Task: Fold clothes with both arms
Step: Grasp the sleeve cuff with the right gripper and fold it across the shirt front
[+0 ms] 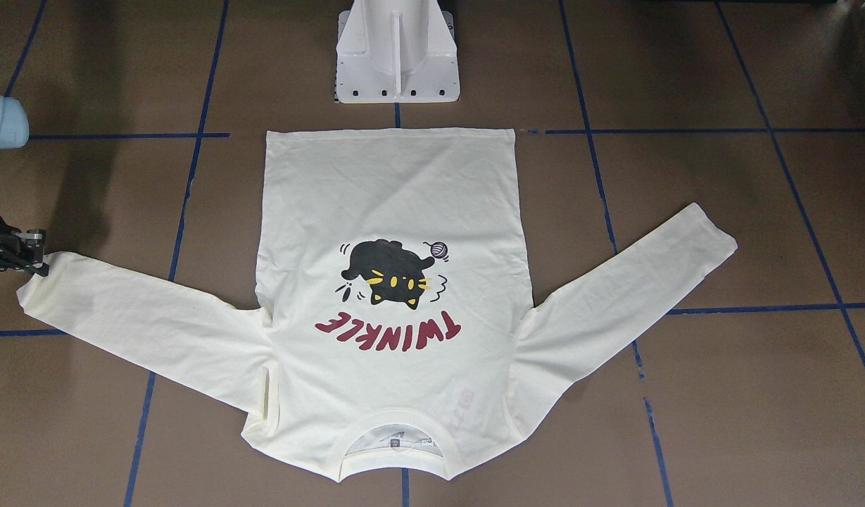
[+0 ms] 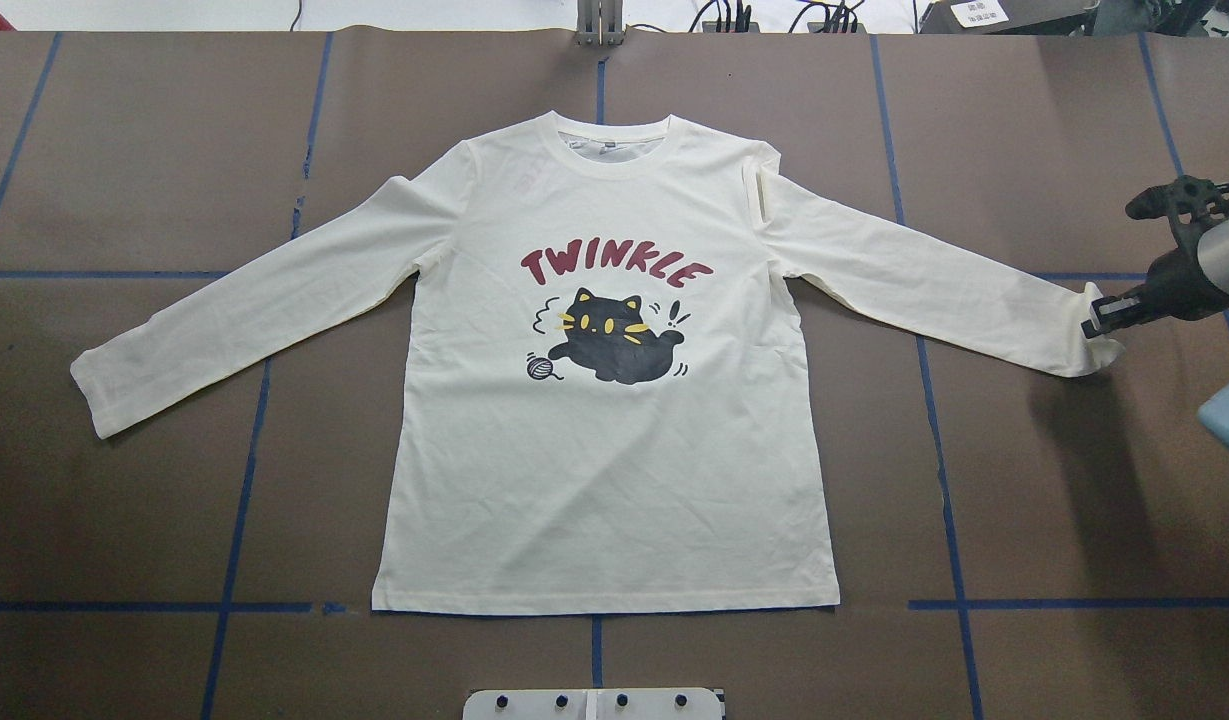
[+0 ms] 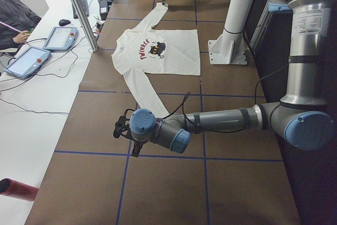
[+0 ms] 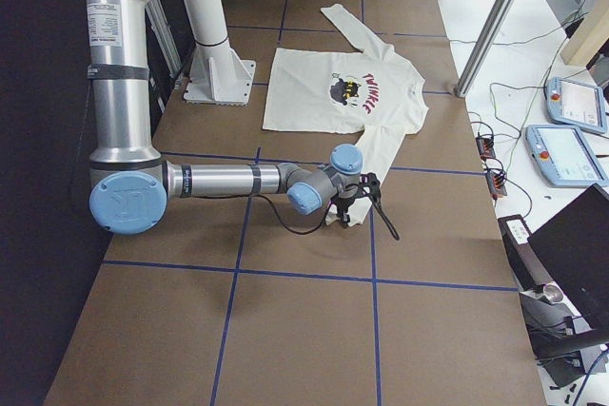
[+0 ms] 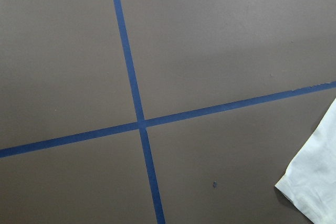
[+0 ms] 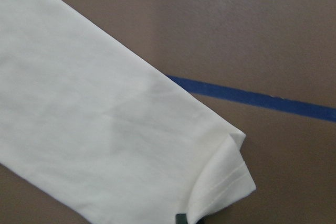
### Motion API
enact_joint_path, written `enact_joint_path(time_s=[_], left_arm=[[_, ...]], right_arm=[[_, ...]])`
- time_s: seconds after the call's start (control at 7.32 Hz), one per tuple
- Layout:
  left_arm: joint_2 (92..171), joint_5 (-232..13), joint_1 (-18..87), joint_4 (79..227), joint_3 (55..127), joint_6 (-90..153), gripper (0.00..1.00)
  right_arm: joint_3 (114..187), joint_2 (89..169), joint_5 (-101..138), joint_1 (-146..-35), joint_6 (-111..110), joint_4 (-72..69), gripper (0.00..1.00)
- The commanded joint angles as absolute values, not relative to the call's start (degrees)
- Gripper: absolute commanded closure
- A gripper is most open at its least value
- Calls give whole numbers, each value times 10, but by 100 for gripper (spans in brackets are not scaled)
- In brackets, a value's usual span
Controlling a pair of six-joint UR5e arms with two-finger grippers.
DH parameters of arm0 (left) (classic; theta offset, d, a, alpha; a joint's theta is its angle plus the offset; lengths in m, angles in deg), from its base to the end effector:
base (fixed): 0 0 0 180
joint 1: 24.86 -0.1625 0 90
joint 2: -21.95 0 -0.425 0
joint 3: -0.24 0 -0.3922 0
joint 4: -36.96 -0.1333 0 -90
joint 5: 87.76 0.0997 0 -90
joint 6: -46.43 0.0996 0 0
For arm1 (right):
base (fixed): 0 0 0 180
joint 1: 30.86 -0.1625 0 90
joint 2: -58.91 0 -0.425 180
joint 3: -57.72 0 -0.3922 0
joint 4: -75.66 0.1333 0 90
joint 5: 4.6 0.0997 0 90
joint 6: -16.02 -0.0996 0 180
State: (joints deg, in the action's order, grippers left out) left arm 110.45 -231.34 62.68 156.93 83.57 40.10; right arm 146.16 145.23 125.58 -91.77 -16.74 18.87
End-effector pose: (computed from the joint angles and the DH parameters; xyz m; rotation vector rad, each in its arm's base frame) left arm -0.0320 -0.4935 0.6610 0.2802 0.9470 0.1159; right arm -0.2044 -0.5094 0.5765 0.1580 -0.8848 -0.1564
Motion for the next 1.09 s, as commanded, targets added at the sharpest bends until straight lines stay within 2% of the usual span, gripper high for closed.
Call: enact_joint_path(time_s=[0.0,0.55,0.82,0.96], left_arm=[[1105,-2314,627,1569,836,401,0],[1105,-2313,627,1569,836,401,0],[1105,-2313,627,1571,836,401,0],[1105,-2313,627,1571,836,400,0]], right_arm=[[1457,1345,1298,-918,-226,186,100],[1369,1076,1325,-908,-365,187,100],[1264,903,1340,-874,-420,188,100],[1227,852,1292,-822,-420,189,100]])
